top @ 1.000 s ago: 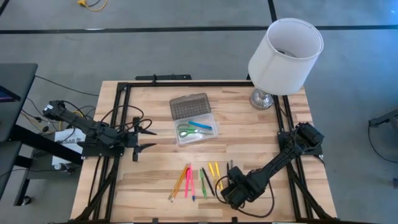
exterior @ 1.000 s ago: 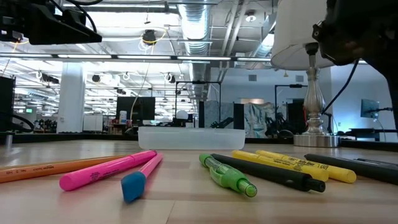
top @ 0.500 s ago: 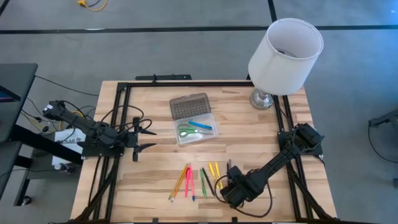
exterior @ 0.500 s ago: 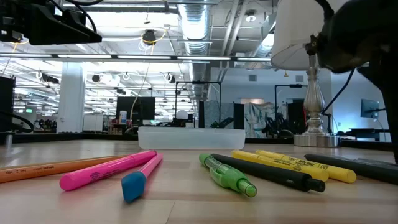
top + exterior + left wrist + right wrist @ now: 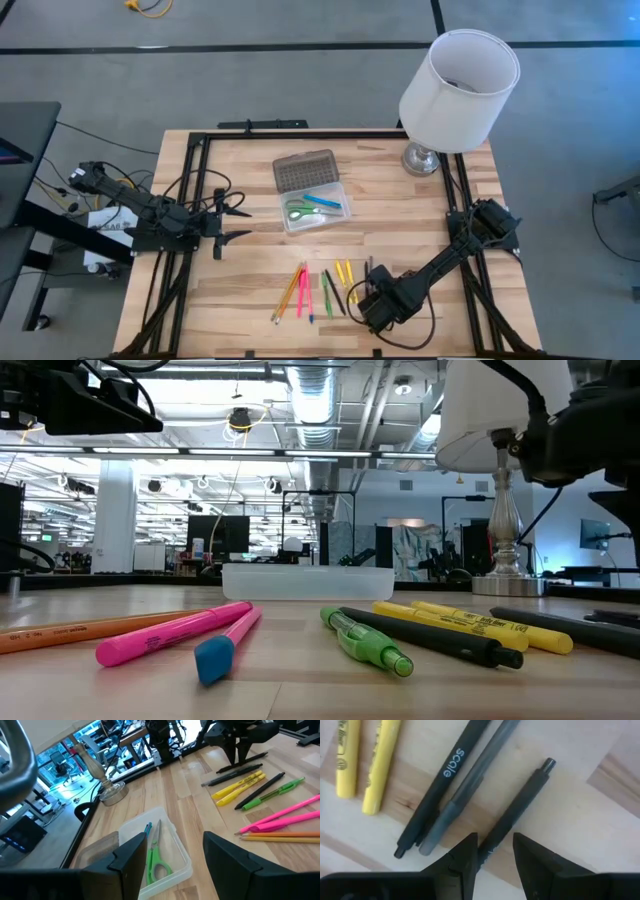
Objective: Pick & place school supplies into a supply box
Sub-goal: Put the right black pen into the transparent supply box
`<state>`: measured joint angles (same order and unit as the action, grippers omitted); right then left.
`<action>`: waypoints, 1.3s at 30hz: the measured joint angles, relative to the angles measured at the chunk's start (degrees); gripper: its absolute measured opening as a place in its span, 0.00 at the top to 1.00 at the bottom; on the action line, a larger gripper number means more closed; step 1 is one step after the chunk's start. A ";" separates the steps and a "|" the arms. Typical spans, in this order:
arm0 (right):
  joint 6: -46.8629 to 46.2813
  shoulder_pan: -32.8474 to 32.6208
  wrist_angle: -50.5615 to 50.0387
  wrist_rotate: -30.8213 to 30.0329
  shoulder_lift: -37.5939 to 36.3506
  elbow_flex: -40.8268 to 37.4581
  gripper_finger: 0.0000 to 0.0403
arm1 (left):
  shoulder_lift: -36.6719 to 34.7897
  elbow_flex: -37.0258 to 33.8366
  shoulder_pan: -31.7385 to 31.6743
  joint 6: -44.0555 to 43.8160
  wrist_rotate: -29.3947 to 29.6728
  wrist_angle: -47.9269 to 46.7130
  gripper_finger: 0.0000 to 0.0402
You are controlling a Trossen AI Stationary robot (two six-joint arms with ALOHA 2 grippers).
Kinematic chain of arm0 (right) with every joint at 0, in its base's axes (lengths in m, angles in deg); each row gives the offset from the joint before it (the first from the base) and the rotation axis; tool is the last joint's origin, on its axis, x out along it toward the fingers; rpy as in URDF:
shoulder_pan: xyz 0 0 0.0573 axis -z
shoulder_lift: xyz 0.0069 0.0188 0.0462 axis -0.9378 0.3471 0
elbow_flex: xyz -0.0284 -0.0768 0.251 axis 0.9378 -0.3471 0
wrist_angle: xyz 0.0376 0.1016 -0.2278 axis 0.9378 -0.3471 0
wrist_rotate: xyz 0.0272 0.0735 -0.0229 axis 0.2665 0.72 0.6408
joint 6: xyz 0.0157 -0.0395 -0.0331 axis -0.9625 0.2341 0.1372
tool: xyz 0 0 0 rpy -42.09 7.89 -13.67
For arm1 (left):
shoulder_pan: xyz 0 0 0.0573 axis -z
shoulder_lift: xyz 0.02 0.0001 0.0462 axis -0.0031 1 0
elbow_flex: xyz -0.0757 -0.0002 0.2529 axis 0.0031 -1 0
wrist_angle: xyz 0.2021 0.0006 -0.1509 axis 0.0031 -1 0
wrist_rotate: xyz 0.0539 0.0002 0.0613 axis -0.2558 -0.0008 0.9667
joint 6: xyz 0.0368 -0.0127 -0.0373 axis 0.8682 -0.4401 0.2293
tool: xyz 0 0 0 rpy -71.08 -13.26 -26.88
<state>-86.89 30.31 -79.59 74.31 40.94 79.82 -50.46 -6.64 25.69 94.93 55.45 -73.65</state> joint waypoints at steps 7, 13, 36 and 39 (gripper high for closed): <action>-1.11 0.15 -1.93 6.83 2.25 0.48 0.71 | 0.02 0.00 0.00 -0.44 -0.03 0.21 0.53; -0.23 0.28 -1.91 8.36 3.00 0.47 0.71 | 0.02 0.01 0.00 -0.46 -0.15 1.19 0.53; -3.36 1.90 -8.48 12.75 3.37 0.33 0.94 | 0.00 0.02 0.00 -0.46 -0.28 1.88 0.53; -3.43 1.88 -10.17 12.75 3.45 0.24 0.95 | 0.02 0.02 0.00 -0.46 -0.28 1.88 0.53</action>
<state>-90.32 32.19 -89.75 87.06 44.39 80.06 -50.44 -6.62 25.69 94.47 55.16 -71.77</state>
